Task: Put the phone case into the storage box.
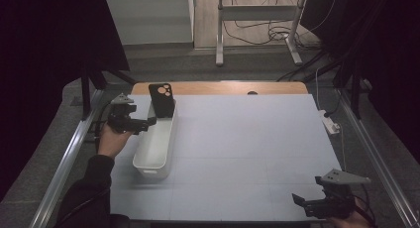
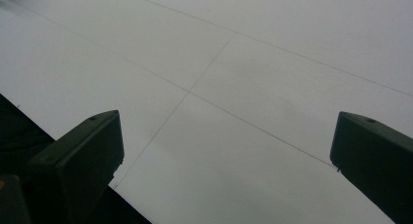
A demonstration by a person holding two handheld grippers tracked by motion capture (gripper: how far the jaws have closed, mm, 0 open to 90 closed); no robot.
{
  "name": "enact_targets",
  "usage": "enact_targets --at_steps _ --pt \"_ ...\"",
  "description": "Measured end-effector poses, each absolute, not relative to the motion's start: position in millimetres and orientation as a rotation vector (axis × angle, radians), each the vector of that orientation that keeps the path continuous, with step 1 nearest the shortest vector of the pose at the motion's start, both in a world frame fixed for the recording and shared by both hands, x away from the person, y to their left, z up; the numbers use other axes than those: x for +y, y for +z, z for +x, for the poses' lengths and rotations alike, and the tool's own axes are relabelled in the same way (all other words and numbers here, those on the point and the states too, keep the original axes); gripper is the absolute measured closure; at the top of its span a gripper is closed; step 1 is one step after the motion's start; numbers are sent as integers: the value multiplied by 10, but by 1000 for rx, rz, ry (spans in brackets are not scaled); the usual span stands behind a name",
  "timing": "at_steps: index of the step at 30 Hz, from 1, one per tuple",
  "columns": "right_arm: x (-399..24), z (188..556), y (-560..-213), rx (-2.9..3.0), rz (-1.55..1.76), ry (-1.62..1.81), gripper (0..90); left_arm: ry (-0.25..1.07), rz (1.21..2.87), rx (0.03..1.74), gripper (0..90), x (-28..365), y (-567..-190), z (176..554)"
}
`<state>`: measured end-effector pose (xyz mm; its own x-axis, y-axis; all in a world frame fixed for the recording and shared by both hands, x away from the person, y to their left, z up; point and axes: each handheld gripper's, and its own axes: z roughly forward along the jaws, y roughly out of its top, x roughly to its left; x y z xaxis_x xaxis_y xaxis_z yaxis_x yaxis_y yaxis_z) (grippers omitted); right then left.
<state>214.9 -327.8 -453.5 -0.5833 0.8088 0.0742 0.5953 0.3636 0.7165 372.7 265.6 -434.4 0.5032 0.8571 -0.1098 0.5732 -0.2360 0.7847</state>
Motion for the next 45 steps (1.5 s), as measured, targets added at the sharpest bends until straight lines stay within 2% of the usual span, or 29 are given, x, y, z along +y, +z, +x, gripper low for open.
enact_targets --at_steps 18,31,45 --pt "-3269 2149 -4535 2350 1236 1043 0 419 1885 1096 9 2585 -4357 3370" --pt "-3272 2151 -4533 2361 1233 1052 0 450 1934 1095 0 2523 -4380 3241" --pt "-3276 2151 -4533 2365 1226 1058 0 435 1913 1110 0 2511 -4342 3015"
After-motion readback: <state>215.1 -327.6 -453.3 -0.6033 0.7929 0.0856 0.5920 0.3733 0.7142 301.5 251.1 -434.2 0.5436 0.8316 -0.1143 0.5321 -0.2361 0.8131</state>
